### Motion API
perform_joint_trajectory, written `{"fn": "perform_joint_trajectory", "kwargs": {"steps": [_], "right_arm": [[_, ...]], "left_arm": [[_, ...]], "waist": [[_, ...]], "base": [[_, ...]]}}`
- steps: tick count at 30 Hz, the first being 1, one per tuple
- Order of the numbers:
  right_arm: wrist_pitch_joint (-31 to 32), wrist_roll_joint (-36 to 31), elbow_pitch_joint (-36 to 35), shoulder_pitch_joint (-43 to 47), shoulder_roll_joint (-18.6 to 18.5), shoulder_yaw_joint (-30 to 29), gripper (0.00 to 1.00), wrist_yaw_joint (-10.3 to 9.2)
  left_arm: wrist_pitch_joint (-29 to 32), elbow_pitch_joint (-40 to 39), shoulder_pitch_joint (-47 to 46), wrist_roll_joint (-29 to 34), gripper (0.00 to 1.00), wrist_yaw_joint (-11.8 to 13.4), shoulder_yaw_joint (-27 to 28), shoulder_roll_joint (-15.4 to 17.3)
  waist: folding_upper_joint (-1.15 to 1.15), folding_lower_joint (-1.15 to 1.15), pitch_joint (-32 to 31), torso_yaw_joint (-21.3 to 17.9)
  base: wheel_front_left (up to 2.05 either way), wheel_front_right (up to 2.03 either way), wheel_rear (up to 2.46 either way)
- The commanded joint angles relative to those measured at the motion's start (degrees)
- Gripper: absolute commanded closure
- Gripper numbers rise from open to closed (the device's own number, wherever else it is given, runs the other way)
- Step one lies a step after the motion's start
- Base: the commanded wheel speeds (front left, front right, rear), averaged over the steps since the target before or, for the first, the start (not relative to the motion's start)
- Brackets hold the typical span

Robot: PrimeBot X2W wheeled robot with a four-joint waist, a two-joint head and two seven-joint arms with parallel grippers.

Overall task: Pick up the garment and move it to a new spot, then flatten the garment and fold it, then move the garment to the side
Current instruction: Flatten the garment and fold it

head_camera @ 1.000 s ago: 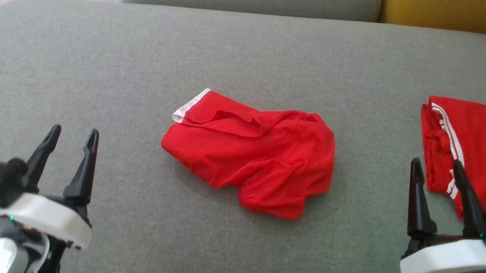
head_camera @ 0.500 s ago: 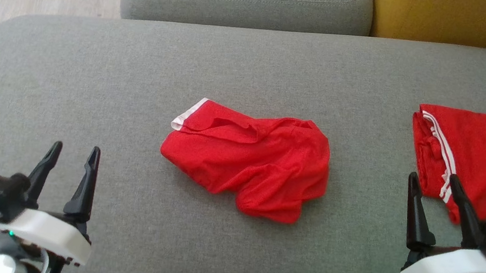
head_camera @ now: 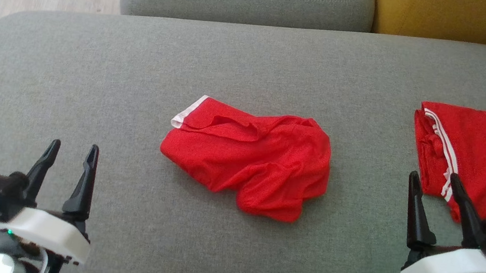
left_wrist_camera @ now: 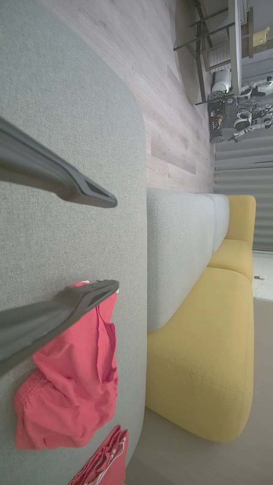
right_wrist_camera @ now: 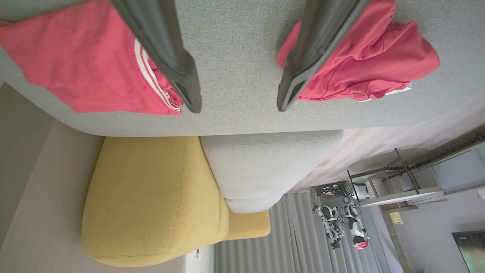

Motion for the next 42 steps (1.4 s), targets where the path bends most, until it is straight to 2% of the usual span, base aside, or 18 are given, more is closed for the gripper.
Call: {"fn": "perform_joint_trajectory", "kwargs": {"steps": [1, 16, 21, 25, 32, 41, 42], "right_arm": [[0.05, 0.43, -2.35, -1.63, -0.27, 1.13, 0.00, -0.05], [0.14, 0.48, -1.85, -2.52, -0.27, 1.84, 0.00, -0.05], [1.17, -0.09, 0.09, -5.51, -1.03, 6.69, 0.00, -0.05], [1.94, 0.39, 3.99, -9.93, -2.24, 12.55, 0.00, -0.05], [1.30, 2.05, 14.52, -20.76, -1.80, 22.10, 0.00, -0.05], [-0.15, 1.97, 29.59, -31.49, -0.65, 25.00, 0.00, -0.05], [-0.04, 2.00, 30.94, -32.19, -0.58, 25.13, 0.25, -0.05]], "left_arm": [[-0.26, -2.02, -2.13, 0.15, 0.00, 0.37, 2.31, 1.72], [-0.53, -2.02, -3.27, 0.01, 0.00, 0.45, 1.97, 2.02], [-0.76, -2.38, -5.05, 0.21, 0.00, 0.17, 1.64, 2.03], [-1.07, -2.39, -6.98, 0.12, 0.00, -0.33, 1.17, 1.60], [-2.09, -1.48, -10.64, 0.56, 0.00, -1.51, 0.25, 1.21], [-3.81, 1.46, -14.34, 0.77, 0.00, -2.91, -0.71, -0.10], [-3.96, 1.76, -14.53, 0.81, 0.00, -2.98, -0.74, -0.18]], "waist": [[0.00, 0.00, 0.10, 0.02], [0.00, 0.00, 1.83, 0.41], [0.00, 0.00, 3.91, 1.38], [0.00, 0.00, 6.06, 2.81], [0.00, 0.00, 10.16, 5.67], [0.00, 0.00, 12.92, 8.56], [0.00, 0.00, 13.01, 8.66]], "base": [[0.00, 0.00, 0.00], [0.00, 0.00, 0.00], [0.00, 0.00, 0.00], [0.00, 0.00, 0.00], [0.00, 0.00, 0.00], [0.00, 0.00, 0.00], [0.00, 0.00, 0.00]]}}
